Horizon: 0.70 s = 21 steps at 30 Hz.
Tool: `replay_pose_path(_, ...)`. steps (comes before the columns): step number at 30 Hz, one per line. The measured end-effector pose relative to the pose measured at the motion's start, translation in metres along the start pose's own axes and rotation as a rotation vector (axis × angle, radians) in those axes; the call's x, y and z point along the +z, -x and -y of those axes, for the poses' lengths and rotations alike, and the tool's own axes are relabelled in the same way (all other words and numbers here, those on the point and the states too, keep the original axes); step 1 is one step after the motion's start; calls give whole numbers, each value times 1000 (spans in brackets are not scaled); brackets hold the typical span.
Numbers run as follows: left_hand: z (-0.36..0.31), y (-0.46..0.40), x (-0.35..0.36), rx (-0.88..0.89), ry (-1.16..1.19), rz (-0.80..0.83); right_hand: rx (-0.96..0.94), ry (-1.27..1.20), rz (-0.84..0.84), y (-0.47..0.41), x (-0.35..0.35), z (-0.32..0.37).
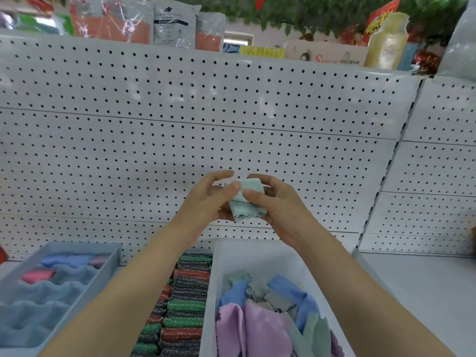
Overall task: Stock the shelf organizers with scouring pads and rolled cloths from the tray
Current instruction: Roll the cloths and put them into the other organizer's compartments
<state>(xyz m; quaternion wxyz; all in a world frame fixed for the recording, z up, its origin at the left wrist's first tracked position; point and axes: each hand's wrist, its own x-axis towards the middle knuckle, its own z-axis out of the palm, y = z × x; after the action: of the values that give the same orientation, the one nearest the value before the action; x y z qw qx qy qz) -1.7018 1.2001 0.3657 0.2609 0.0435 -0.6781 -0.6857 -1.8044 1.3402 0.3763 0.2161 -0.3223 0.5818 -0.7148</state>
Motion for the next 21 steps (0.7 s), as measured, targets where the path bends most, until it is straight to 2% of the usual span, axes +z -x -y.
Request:
replay_pose_path(4, 4, -4, -6, -37, -105, -80, -17, 89, -18, -7, 4, -9)
replay_pose_path(8, 6, -7, -23, -18, -111, -95, 90, 81, 38, -12, 19, -9)
replay_pose_path(15, 3, -16, -90, -83, 285, -60, 166, -206, 97, -42, 76, -27)
replay_pose_path(17, 3, -18, -121, -64, 219, -63, 171, -227, 148, -50, 99, -31)
replay_pose_path(19, 2, -19, -156, 2, 24, -57, 176, -222, 189, -57, 127, -37)
replay_pose_path(21, 3, -18, -196, 39, -115, -43, 168, -163, 151, -68, 164, -49)
